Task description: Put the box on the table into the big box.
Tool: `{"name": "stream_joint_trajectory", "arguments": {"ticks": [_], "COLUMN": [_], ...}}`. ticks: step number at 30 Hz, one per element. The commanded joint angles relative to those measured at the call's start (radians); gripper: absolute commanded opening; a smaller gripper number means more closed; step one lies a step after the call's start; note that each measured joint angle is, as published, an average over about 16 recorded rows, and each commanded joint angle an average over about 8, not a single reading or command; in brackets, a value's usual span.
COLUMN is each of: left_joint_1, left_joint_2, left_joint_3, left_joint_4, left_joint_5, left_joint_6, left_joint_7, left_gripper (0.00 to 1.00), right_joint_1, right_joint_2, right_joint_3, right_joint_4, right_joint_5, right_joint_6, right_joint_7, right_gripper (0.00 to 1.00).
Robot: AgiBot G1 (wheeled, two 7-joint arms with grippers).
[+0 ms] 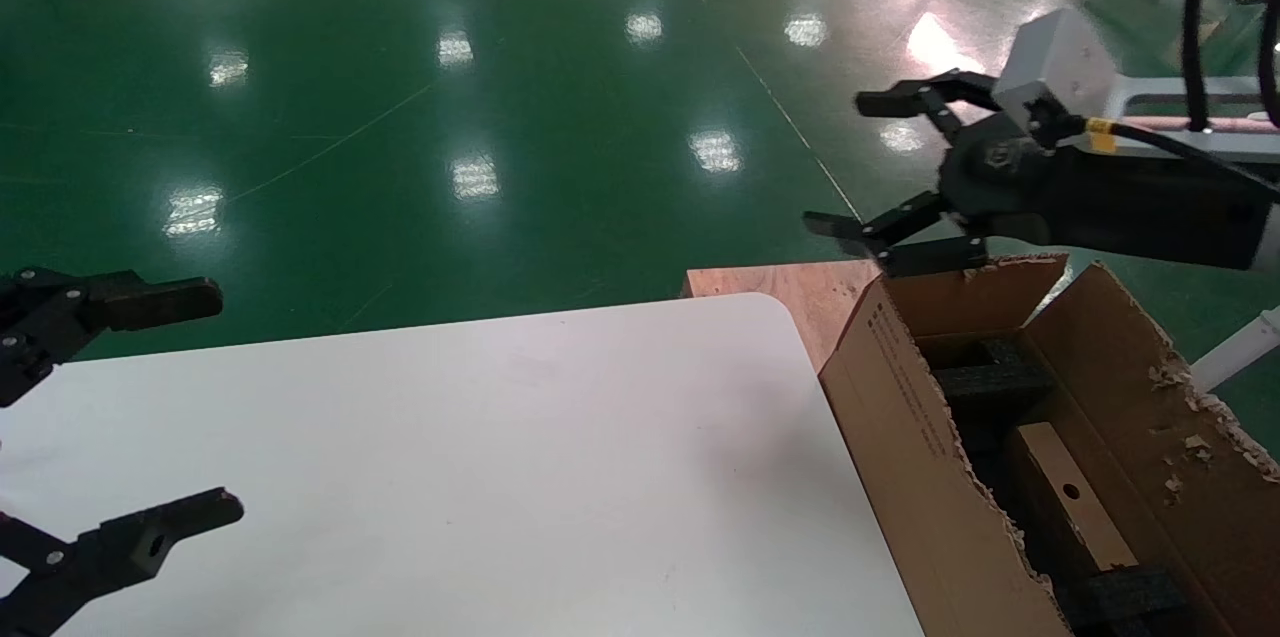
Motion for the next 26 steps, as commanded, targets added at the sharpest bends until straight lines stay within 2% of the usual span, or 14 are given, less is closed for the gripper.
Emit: {"name": "stream_joint_trajectory", "arguments": {"ticks": [1, 23, 26], "left_joint_1": [0.0, 0.0, 0.0], "left_joint_2": [0.0, 0.0, 0.0], "left_joint_3": [0.0, 0.0, 0.0], "left_joint_4": [0.0, 0.0, 0.0], "left_joint_5": [0.0, 0.0, 0.0], "left_joint_6": [0.0, 0.0, 0.0], "left_joint_7": [0.0, 0.0, 0.0], "left_gripper": [1.0, 1.0, 1.0], "right_joint_1": [-0.058, -0.705, -0.749], "right_joint_2": [-0.024, -0.284, -0.302], "right_joint_3": [0.078, 0.943, 1.001], "right_joint_4": [-0.001, -0.009, -0.01], "right_joint_5": [-0.01, -0.126, -0.134], "right_joint_6": [-0.03, -0.368, -0.391], "right_joint_7": [0.015, 0.177, 0.188], "right_gripper": [1.0, 1.0, 1.0]}}
